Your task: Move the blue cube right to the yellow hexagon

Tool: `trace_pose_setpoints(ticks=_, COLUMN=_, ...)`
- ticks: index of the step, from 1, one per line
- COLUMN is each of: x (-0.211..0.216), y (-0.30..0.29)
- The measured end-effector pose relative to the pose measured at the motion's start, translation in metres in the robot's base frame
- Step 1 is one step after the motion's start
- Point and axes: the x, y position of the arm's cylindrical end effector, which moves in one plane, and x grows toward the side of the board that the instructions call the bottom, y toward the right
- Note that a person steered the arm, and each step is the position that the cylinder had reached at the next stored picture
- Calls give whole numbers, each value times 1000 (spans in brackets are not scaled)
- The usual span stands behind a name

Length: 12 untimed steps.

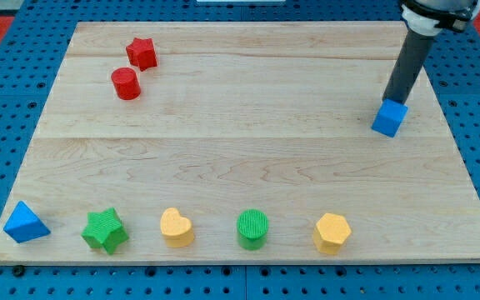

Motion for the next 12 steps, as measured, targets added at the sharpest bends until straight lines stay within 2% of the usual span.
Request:
trace_pose_setpoints(ticks=3, x=85, y=-4)
trace_pose_setpoints(ticks=6, x=83, y=-85)
trace_pose_setpoints(ticks=7, x=99, y=-98)
trace_pose_setpoints(ticks=10, x=153, y=-89)
trace_pose_setpoints(ticks=12, x=163, y=-58)
